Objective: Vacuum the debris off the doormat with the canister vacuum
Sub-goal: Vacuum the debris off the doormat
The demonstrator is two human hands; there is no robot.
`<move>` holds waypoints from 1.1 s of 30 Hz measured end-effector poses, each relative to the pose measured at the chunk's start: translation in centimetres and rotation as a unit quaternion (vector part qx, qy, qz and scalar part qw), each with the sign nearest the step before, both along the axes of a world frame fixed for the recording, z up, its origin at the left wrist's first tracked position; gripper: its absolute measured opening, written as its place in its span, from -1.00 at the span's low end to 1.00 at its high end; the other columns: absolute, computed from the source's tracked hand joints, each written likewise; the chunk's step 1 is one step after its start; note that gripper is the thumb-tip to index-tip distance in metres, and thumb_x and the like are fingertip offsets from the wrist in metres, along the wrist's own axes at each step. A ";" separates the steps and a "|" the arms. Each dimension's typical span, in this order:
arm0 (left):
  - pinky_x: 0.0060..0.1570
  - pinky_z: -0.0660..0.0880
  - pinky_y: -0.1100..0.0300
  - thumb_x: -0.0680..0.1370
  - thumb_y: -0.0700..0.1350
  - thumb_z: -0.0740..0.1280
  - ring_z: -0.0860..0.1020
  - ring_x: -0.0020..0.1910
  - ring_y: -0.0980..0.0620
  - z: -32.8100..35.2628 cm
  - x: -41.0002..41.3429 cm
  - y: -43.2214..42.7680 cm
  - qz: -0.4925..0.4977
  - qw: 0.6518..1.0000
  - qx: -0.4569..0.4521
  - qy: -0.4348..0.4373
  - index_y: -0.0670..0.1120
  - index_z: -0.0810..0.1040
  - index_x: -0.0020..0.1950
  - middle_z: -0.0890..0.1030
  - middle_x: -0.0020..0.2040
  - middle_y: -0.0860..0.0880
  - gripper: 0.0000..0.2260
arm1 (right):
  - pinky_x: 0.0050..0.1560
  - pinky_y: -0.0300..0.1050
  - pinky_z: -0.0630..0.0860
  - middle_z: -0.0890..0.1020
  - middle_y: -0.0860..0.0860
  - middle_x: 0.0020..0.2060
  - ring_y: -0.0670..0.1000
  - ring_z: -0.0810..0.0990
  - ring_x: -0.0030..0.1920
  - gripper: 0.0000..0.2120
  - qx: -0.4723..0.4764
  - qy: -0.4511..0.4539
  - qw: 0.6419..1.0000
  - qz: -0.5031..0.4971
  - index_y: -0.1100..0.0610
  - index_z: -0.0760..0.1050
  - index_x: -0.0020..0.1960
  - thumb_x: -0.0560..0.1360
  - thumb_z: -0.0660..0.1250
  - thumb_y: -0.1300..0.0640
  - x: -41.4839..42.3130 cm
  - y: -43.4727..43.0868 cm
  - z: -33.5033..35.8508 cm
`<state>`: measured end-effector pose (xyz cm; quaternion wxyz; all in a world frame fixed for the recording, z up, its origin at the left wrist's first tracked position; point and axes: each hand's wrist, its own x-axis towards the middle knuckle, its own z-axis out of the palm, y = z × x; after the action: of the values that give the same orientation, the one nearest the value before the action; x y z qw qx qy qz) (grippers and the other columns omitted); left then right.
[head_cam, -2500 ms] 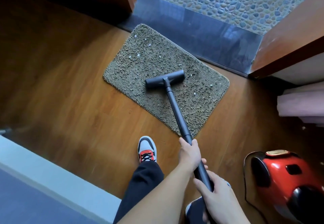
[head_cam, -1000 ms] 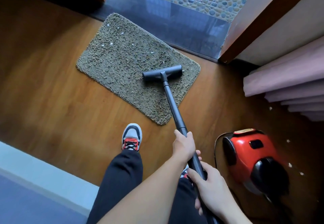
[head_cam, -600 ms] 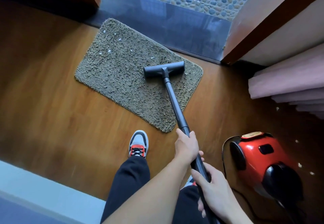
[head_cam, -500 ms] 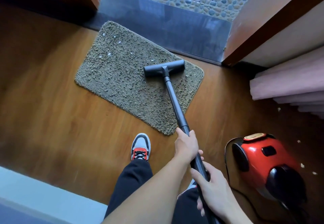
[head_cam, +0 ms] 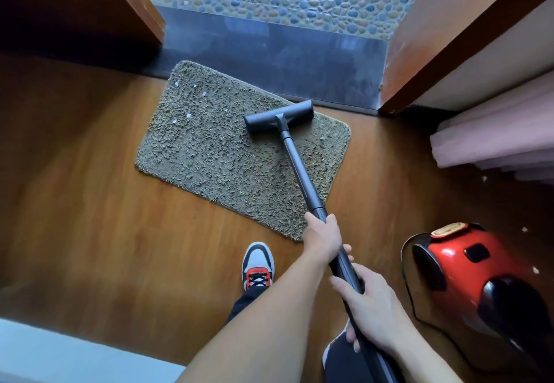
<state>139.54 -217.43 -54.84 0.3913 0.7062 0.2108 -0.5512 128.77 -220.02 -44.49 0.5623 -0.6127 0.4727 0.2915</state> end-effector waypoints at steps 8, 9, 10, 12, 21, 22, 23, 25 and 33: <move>-0.31 0.65 -0.04 0.67 -0.03 0.11 0.54 -0.46 -0.03 1.2 -5.8 0.4 0.031 0.999 -0.009 0.019 -0.09 0.24 0.24 0.46 -0.05 -0.16 -0.79 | -0.42 -0.14 0.50 0.59 0.16 -0.54 0.17 0.57 -0.58 -0.87 0.003 -0.006 1.000 0.016 -0.01 0.43 -0.06 0.64 0.26 -0.01 -6.1 -0.1 0.8; -0.33 0.65 -0.02 0.67 -0.02 0.12 0.55 -0.46 -0.03 1.3 -6.8 0.6 0.034 0.999 -0.008 0.021 -0.09 0.24 0.25 0.46 -0.05 -0.16 -0.78 | -0.45 -0.13 0.49 0.59 0.16 -0.54 0.18 0.57 -0.58 -0.86 0.004 -0.005 1.000 0.011 0.00 0.42 -0.07 0.64 0.27 -0.01 -7.0 0.0 1.0; -0.36 0.64 0.02 0.66 -0.02 0.12 0.54 -0.46 -0.02 1.4 -7.8 0.8 0.040 0.999 -0.011 0.022 -0.09 0.24 0.25 0.46 -0.05 -0.17 -0.78 | -0.46 -0.12 0.49 0.58 0.16 -0.54 0.17 0.56 -0.58 -0.85 0.005 0.000 1.000 0.011 -0.01 0.41 -0.08 0.65 0.27 -0.01 -7.9 0.1 1.2; -0.43 0.60 0.07 0.66 -0.02 0.13 0.53 -0.47 -0.01 1.8 -9.8 1.2 0.058 0.998 -0.016 0.031 -0.09 0.25 0.24 0.45 -0.06 -0.17 -0.79 | -0.45 -0.12 0.52 0.60 0.16 -0.55 0.15 0.55 -0.59 -0.87 0.005 0.009 1.000 0.012 -0.01 0.43 -0.04 0.65 0.26 -0.03 -9.7 0.5 1.8; 0.08 0.60 -0.25 0.41 0.24 0.09 0.67 -0.01 -0.26 -1.0 -19.3 4.1 -0.010 1.000 0.009 0.019 0.10 0.24 0.08 0.57 -0.10 -0.12 -0.66 | -0.17 -0.39 0.47 0.63 -0.16 -0.24 -0.05 0.69 -0.10 -0.67 -0.071 0.040 0.996 0.024 -0.22 0.57 0.29 0.53 0.40 -0.12 -18.0 3.4 1.3; 0.08 0.60 -0.19 0.49 0.20 0.10 0.67 -0.02 -0.22 1.3 -19.0 4.2 -0.022 1.000 0.006 0.017 0.07 0.25 0.13 0.57 -0.10 -0.12 -0.69 | -0.20 -0.46 0.41 0.64 -0.15 -0.17 -0.10 0.66 -0.08 -0.67 -0.077 0.041 0.996 0.019 -0.21 0.58 0.29 0.52 0.41 -0.10 -18.2 3.8 1.3; 0.09 0.59 -0.13 0.56 0.15 0.11 0.66 -0.02 -0.19 2.0 -19.0 4.4 -0.028 0.999 0.005 0.016 0.02 0.26 0.18 0.57 -0.08 -0.11 -0.72 | -0.21 -0.48 0.40 0.66 -0.15 -0.12 -0.14 0.64 -0.06 -0.66 -0.079 0.043 0.996 0.017 -0.20 0.58 0.29 0.53 0.42 -0.09 -18.4 4.1 1.3; 0.09 0.58 -0.09 0.58 0.14 0.11 0.65 -0.03 -0.18 2.0 -19.1 4.8 -0.030 0.999 0.004 0.010 0.01 0.28 0.18 0.57 -0.07 -0.11 -0.72 | -0.19 -0.51 0.39 0.69 -0.14 -0.02 -0.13 0.65 0.01 -0.64 -0.083 0.044 0.995 0.017 -0.20 0.55 0.34 0.54 0.40 -0.10 -18.4 4.6 1.1; -0.10 0.67 -0.18 0.57 0.10 0.13 0.58 -0.39 -0.11 0.8 -15.7 4.6 0.012 1.000 -0.012 0.020 0.01 0.27 0.06 0.49 -0.14 -0.13 -0.80 | -0.20 -0.09 0.66 0.58 -0.08 -0.44 -0.12 0.60 -0.49 -0.79 -0.039 0.016 0.999 0.011 -0.09 0.52 0.21 0.61 0.29 -0.10 -15.9 4.6 -0.4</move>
<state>123.86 -212.85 -54.08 0.4022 0.6877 0.2199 -0.5630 112.84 -215.38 -44.90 0.5269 -0.6346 0.4860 0.2889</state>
